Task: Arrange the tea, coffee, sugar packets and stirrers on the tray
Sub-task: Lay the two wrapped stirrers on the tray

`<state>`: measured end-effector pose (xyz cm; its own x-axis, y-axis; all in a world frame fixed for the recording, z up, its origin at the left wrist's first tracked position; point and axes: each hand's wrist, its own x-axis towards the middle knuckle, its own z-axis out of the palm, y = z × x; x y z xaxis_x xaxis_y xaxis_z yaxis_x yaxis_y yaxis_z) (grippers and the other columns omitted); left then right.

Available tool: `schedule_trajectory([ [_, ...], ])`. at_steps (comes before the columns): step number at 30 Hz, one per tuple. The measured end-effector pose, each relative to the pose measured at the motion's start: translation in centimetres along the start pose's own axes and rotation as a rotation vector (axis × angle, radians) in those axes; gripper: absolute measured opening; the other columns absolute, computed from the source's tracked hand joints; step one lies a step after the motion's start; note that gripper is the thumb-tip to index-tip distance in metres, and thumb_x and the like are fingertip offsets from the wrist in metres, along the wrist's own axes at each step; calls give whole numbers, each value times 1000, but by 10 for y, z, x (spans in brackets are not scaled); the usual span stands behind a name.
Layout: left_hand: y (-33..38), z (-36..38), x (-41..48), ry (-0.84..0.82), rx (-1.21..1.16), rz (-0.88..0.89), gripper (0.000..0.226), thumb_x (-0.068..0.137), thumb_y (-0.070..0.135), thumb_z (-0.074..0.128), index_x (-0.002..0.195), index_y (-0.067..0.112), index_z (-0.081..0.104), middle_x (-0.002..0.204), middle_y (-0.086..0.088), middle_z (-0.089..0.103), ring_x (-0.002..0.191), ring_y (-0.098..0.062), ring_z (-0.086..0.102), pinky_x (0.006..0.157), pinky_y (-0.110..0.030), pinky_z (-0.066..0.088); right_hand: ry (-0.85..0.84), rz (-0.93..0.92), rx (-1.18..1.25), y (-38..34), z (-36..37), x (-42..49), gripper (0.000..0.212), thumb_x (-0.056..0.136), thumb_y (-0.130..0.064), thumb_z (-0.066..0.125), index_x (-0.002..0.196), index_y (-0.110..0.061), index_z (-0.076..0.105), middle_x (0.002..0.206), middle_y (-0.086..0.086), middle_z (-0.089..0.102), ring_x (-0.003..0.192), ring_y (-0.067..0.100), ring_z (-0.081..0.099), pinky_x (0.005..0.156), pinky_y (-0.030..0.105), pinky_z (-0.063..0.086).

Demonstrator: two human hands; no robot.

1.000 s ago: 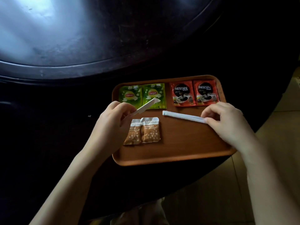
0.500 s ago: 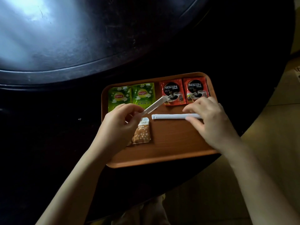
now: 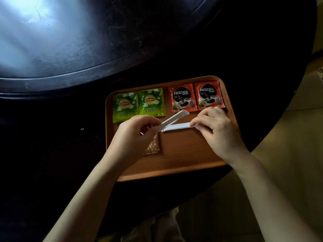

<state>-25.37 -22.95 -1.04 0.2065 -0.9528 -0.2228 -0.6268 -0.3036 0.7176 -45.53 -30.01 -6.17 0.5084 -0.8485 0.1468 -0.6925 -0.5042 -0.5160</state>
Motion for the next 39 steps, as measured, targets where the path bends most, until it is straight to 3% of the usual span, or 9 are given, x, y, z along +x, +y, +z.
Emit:
schedule_trajectory([
  [7,3,4,2,-28,-17,8,17,89,9,65,97,22,72,73,18,58,65,-2,54,54,-2,42,-9,-8,49,0,-5,3,13,80,-8,64,92,-12,66,90,3,63,90,15,55,80,22,45],
  [12,12,13,0,-18,-54,77,15,86,7,69,97,16,74,77,20,58,64,5,55,57,-1,43,3,286,659,-26,-24,0,17,87,-34,55,98,-23,61,86,-10,63,82,6,63,73,15,51],
  [17,18,25,-8,-60,-47,165,14,84,9,70,96,14,75,74,17,57,63,-1,55,64,-20,50,17,403,743,-23,-33,-17,9,83,-13,60,86,-20,65,71,-1,64,64,6,62,58,14,50],
  [20,8,27,-14,-12,62,176,11,84,11,70,94,13,76,75,11,58,68,2,53,67,-9,43,61,488,659,-10,-38,-29,12,84,-15,59,86,-25,63,75,-3,64,67,3,61,59,11,49],
  [22,2,28,-18,32,126,186,10,83,11,70,91,12,76,80,7,62,72,-6,57,67,-7,40,34,476,523,-1,-42,-32,9,84,-18,59,88,-25,63,79,-8,62,71,4,59,62,11,48],
  [26,-3,36,-24,75,224,203,8,80,6,73,87,11,75,82,-3,71,71,-22,66,61,-28,50,-22,377,350,8,-49,-32,7,83,-20,60,87,-19,65,88,-9,61,85,7,57,68,16,46],
  [32,3,46,-26,81,368,208,16,71,19,67,83,13,74,81,-3,69,78,-27,64,65,-31,50,1,305,97,19,-44,-29,8,80,-14,64,86,-12,69,84,0,59,86,14,50,71,5,36],
  [36,5,63,-26,87,367,253,12,73,13,69,82,11,75,78,-5,69,74,-26,64,65,-24,44,24,259,-42,19,-34,-29,8,78,-11,67,85,-8,70,85,5,57,87,16,45,71,19,34],
  [39,3,68,-23,125,382,253,9,77,10,68,83,11,75,79,-6,68,73,-25,62,74,-29,35,35,195,-86,19,-31,-32,12,75,-8,69,87,-8,70,86,11,61,88,25,51,73,29,39],
])
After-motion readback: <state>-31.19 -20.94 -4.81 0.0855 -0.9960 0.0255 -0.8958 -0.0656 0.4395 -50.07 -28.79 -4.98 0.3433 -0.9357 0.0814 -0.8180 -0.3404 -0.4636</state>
